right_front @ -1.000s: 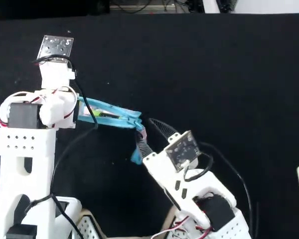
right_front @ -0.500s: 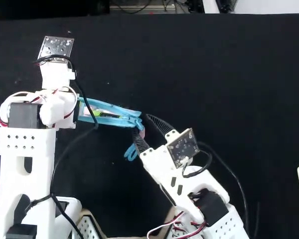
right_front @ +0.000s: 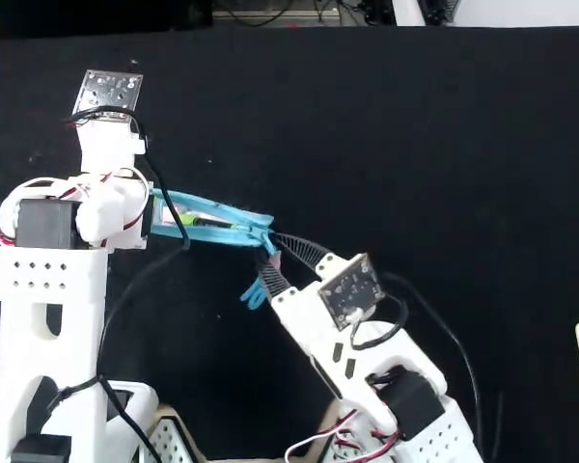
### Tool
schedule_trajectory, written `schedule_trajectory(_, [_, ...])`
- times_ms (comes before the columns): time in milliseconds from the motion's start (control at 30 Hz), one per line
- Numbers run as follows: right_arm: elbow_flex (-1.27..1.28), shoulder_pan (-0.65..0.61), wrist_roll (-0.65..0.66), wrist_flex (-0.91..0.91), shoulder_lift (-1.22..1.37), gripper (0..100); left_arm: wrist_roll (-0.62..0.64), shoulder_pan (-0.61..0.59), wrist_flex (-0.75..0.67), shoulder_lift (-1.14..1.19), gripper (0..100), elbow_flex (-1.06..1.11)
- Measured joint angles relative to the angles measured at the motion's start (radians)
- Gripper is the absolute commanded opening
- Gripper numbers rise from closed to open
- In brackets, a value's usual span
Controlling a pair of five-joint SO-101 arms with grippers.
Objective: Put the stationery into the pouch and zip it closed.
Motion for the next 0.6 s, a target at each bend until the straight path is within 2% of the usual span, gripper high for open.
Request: schedule_trajectory(600, [-0.106, 0.0, 0.003, 0.083, 0.0, 1.1, 0.0, 0.0, 0.002, 0.0, 3, 0.012])
